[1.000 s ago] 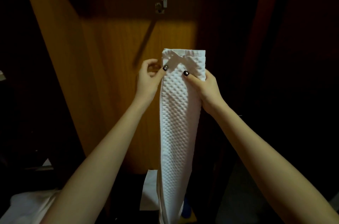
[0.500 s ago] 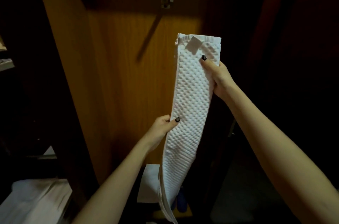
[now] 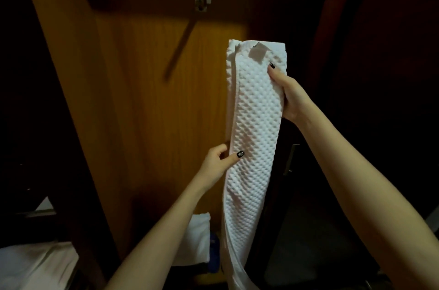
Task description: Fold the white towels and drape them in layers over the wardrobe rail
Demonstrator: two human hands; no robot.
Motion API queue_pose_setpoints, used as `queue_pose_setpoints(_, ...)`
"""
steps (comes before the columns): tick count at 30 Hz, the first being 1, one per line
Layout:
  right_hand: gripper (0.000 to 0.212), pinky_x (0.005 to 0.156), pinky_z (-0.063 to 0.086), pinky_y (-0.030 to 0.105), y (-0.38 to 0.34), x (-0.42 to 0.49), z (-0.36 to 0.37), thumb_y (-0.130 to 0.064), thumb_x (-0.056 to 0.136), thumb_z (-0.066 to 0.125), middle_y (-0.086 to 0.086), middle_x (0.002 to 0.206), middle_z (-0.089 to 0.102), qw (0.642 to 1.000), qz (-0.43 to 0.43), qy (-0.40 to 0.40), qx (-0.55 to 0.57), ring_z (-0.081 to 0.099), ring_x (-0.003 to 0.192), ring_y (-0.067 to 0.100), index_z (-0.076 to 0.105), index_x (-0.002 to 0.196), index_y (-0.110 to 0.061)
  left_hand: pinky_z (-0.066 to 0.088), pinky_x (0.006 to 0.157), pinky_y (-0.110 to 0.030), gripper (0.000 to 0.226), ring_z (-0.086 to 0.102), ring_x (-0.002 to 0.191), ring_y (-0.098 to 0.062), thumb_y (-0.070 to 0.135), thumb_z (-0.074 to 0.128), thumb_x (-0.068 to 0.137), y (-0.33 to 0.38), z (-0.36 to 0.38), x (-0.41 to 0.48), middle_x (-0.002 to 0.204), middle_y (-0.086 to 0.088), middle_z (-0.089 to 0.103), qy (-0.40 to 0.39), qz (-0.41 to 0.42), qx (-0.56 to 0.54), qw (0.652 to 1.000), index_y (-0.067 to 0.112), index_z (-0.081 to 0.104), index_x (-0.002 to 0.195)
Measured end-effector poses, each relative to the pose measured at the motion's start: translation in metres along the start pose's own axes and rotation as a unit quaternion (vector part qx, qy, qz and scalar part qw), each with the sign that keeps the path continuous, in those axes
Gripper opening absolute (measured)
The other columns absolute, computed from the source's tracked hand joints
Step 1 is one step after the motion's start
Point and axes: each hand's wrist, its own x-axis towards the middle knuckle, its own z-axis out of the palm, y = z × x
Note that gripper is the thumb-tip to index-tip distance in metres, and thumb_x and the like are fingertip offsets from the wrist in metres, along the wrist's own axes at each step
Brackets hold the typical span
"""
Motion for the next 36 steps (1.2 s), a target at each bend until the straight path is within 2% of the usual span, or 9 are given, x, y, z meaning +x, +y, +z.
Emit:
queue_pose_setpoints(5,0.019,0.077,0.057,0.032,-0.003,0.006,-0.007,-0.022,0.098,0.056,0.002,0.1,0.073,0.99,-0.048,0.105,-0.084,0.071,0.09,0.018,0.062,0.114,-0.014,0.037,0.063,-0.035,0.048,0.053,0.071,-0.033,0.043,0.06,0.087,-0.013,0.0,0.01,0.084,-0.024,0.058,0.09,0.074,0.155,0.981,-0.005,0.058,0.086)
queue_pose_setpoints(8,0.013,0.073,0.056,0.03,0.001,0.007,-0.006,-0.018,0.097,0.058,0.004,0.099,0.072,0.979,-0.082,0.143,-0.121,0.071,0.087,0.017,0.064,0.107,-0.014,0.031,0.059,-0.036,0.032,0.043,0.063,-0.023,0.028,0.06,0.093,-0.018,0.003,0.012,0.075,-0.017,0.05,0.106,0.086,0.199,0.97,0.0,0.051,0.08)
queue_pose_setpoints(10,0.008,0.068,0.056,0.027,0.001,0.005,-0.007,-0.015,0.097,0.059,0.003,0.096,0.072,0.977,-0.095,0.152,-0.116,0.072,0.082,0.014,0.065,0.101,-0.014,0.041,0.064,-0.035,0.008,0.053,0.072,-0.014,0.016,0.06,0.095,-0.012,0.005,0.006,0.088,-0.006,0.057,0.084,0.108,0.16,0.978,0.022,0.055,0.094)
queue_pose_setpoints(14,0.009,0.066,0.056,0.028,-0.002,0.01,-0.009,-0.017,0.094,0.062,0.006,0.09,0.072,0.975,-0.053,0.185,-0.108,0.072,0.075,0.015,0.066,0.095,-0.009,0.036,0.109,-0.02,0.067,0.038,0.136,-0.001,0.002,0.056,0.095,0.011,-0.001,0.003,0.151,0.009,0.034,-0.033,0.137,0.083,0.986,0.038,0.026,0.143)
queue_pose_setpoints(19,0.04,0.077,0.057,0.032,-0.004,0.01,-0.007,-0.048,0.097,0.049,0.003,0.089,0.073,0.984,0.054,0.158,-0.063,0.072,0.088,0.019,0.065,0.101,-0.012,0.039,0.102,-0.013,0.049,0.048,0.122,0.012,-0.004,0.058,0.091,0.026,-0.018,0.02,0.129,0.014,0.055,-0.048,0.119,0.064,0.99,0.026,0.051,0.129)
queue_pose_setpoints(22,0.069,0.077,0.053,0.031,0.024,-0.011,-0.005,-0.068,0.094,0.025,-0.003,0.063,0.063,0.991,0.106,0.077,0.033,0.067,0.068,0.013,0.069,0.081,-0.017,0.037,0.107,-0.018,0.045,0.045,0.129,0.005,0.0,0.06,0.092,0.026,-0.021,0.025,0.13,0.021,0.055,-0.022,0.103,0.019,0.994,0.03,0.057,0.125)
queue_pose_setpoints(29,0.049,0.091,0.054,0.038,0.118,-0.079,0.012,-0.037,0.089,0.067,0.009,0.126,0.066,0.99,0.141,-0.016,0.011,0.064,0.113,0.027,0.055,0.131,-0.017,0.038,0.11,-0.048,0.042,0.037,0.14,-0.022,0.013,0.067,0.087,0.041,-0.027,0.047,0.139,0.007,0.053,-0.006,0.066,-0.053,0.996,0.035,0.064,0.123)
queue_pose_setpoints(32,0.038,0.088,0.056,0.036,0.112,-0.073,0.019,-0.023,0.094,0.061,0.011,0.123,0.067,0.994,0.093,0.041,0.037,0.065,0.109,0.028,0.057,0.13,-0.014,0.054,0.09,-0.032,0.048,0.059,0.116,-0.004,0.006,0.06,0.094,0.05,-0.026,0.046,0.129,0.008,0.057,-0.003,0.048,-0.02,0.999,0.024,0.046,0.136)
queue_pose_setpoints(36,0.032,0.079,0.057,0.034,0.111,-0.061,0.022,-0.024,0.096,0.058,0.009,0.112,0.071,0.991,0.083,0.092,0.041,0.069,0.101,0.025,0.06,0.125,-0.009,0.055,0.068,-0.02,0.062,0.067,0.094,-0.011,0.02,0.059,0.096,0.046,-0.019,0.034,0.128,-0.01,0.057,0.091,-0.001,0.006,0.996,0.021,0.025,0.147)
